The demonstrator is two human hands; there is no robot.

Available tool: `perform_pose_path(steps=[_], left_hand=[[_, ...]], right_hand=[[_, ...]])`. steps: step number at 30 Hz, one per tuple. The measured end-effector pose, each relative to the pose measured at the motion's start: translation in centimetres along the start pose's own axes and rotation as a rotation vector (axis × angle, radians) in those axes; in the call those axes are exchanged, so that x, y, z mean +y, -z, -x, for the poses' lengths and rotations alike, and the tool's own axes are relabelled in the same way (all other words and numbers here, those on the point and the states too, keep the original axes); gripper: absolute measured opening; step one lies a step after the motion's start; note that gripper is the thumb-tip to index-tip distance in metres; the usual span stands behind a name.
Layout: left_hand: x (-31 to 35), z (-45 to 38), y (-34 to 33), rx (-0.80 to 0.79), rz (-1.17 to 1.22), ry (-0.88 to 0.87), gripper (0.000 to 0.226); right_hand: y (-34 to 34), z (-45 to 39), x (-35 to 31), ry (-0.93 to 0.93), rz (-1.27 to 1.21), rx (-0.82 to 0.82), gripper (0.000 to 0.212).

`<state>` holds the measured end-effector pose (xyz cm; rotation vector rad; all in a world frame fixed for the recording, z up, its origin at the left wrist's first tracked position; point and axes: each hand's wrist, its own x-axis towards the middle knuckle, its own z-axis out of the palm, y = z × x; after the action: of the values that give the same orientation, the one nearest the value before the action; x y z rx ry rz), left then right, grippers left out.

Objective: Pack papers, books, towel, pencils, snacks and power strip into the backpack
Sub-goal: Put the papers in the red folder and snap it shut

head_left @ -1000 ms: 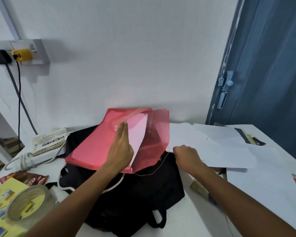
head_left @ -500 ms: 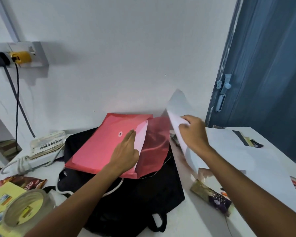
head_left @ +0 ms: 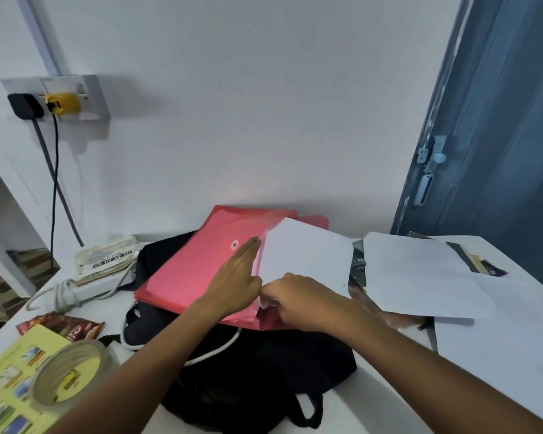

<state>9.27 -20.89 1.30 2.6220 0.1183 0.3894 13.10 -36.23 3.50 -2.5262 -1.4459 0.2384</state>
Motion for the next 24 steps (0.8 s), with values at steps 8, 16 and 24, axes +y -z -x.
perform_pose_path(steps=[8,16,24], left_hand=[[-0.7,0.3,1.3,-0.045,-0.016,-0.023,0.075],[-0.7,0.2,1.6,-0.094,0.020,-0.032,0.071],[-1.0,0.5,2.6,-0.109,0.059,-0.056,0.075]], right_hand=[[2.4,-0.4,-1.1,0.056,-0.020,-0.163,0.019],[-0.4,-3.2,0.3,-0.155,0.005,0.227,0.030],[-0.1,-4.5,2.1,-0.246,-1.030,-0.375,0.052]])
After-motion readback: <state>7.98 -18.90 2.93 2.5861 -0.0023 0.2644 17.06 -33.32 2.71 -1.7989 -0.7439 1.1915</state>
